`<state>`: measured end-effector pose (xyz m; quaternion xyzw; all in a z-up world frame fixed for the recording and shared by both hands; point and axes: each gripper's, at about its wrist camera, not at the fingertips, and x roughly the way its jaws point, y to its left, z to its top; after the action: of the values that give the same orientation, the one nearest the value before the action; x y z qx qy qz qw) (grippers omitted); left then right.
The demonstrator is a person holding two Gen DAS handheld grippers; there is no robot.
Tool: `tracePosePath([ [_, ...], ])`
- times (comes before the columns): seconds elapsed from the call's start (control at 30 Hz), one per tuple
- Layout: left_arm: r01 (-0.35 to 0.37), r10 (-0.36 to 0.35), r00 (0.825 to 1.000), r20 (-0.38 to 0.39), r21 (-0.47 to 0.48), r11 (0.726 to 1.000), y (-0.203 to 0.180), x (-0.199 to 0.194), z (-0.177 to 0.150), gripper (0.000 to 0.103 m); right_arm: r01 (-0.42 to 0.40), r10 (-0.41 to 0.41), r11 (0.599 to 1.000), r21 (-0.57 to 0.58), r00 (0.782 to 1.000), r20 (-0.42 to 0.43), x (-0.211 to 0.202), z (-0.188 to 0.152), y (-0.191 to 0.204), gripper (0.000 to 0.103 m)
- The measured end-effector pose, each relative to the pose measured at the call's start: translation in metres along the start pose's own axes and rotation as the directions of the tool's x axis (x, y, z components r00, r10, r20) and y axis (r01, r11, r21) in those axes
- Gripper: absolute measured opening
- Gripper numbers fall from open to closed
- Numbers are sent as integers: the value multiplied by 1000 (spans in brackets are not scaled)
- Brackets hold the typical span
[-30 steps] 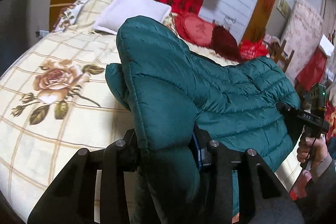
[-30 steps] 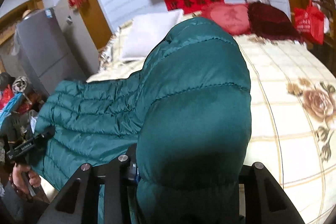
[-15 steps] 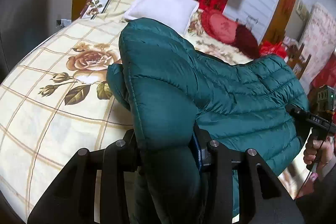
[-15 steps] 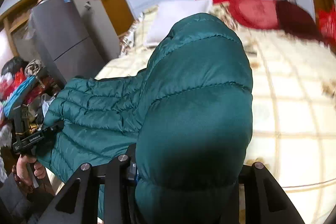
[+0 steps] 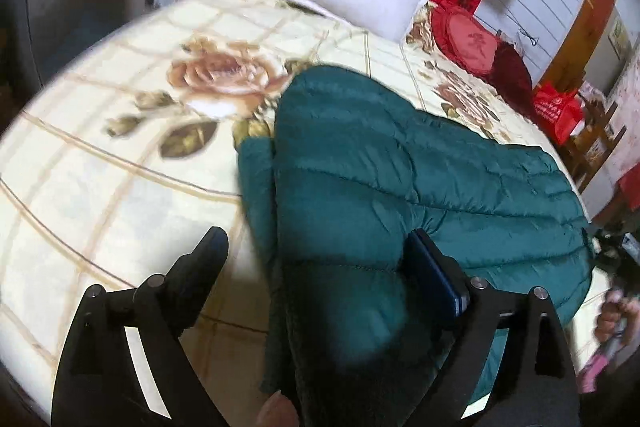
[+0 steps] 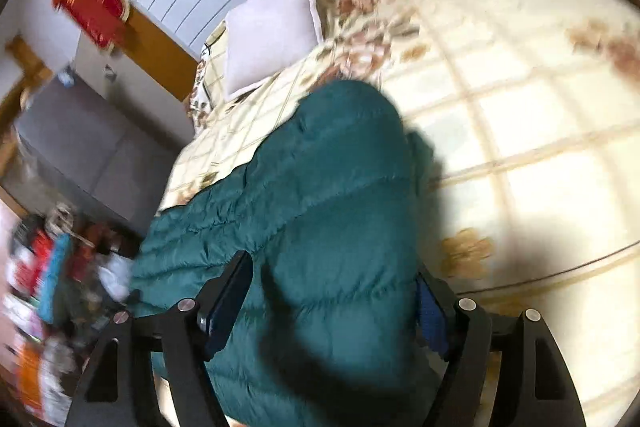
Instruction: Fold large clothes
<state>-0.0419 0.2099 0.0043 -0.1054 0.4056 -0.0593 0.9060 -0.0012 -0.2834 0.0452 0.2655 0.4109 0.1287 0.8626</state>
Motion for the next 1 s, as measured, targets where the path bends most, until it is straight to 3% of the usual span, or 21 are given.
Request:
tracePosePath([
  [0.17, -41, 40, 999, 33, 35, 999, -11, -28, -11, 91, 60, -58, 996, -61, 998, 28, -35, -11, 23, 74],
  [0.4, -35, 27, 991, 131, 63, 997, -41, -98, -38, 91, 129, -124, 974, -185, 991, 42, -76, -54, 40, 74],
  [0.5, -79, 62, 985, 162, 99, 992, -64, -117, -61, 91, 231, -226, 939, -253, 973, 49, -92, -81, 53, 74],
  [0.57, -88, 59, 982, 178, 162, 983, -82, -126, -83, 100, 296, -292, 907, -300, 955, 58, -101, -101, 70, 74],
  [0.7, -113, 81, 987, 138, 237, 965, -108, -130, -118, 103, 388, -397, 856, -342, 917, 48, -115, -144, 94, 76],
  [0.83, -101, 66, 988, 138, 269, 958, -126, -145, -145, 103, 414, -419, 844, -341, 906, 63, -130, -170, 109, 77],
  [1.0, -67, 33, 989, 147, 227, 972, -133, -171, -158, 103, 416, -412, 839, -352, 907, 89, -153, -187, 125, 77],
])
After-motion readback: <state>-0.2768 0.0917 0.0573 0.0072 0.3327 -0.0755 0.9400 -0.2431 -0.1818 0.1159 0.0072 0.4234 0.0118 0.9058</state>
